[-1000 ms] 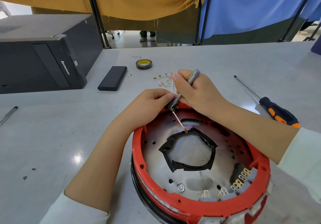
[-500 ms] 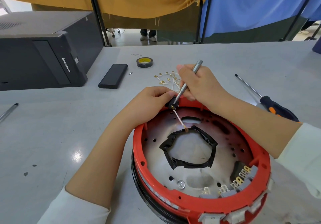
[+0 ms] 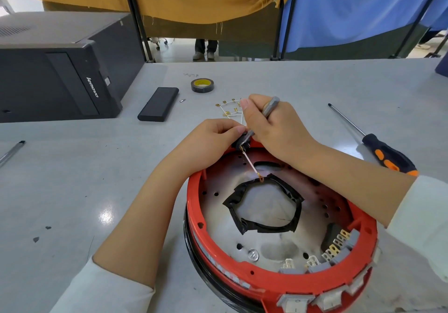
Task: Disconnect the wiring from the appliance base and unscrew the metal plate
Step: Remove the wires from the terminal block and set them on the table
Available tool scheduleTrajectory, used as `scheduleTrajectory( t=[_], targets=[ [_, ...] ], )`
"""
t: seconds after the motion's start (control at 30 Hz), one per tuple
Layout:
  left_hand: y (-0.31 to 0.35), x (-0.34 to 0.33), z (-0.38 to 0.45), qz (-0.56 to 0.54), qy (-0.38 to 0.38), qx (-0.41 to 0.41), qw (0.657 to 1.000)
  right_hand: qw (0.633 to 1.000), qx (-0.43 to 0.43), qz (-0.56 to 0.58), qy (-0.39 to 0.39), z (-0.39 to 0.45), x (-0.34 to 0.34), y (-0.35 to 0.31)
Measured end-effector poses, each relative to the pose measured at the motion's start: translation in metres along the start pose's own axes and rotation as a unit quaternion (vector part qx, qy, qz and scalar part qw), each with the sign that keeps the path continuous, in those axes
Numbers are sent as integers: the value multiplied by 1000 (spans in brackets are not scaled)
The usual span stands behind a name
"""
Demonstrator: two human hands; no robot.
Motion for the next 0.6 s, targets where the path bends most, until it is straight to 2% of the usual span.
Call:
scheduleTrajectory(
  t=[0.13,0.27,0.47,0.6],
  targets=[
    [-2,-1,1,-4,-3,8,1000,989,-97,106,-46,8,-7,21],
    [0,-1,0,-12,-6,5,1000,984,-94,152,-6,7,5,22],
    [-1,-1,-1,2,0,8,1000,999,-31,39,-12,4,2,11],
    [-1,0,-1,6,1,6,1000,995,79,-67,-1,-9,0,-17]
  ],
)
Point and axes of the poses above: each hand's wrist, its own z-axis towards the middle knuckle, its own x-axis out of the back of the hand, y = z × x, the point moved 10 cm from there along z, towards the middle knuckle, and after that the axes turned 7 degrees about -y, right-handed, at the moved point
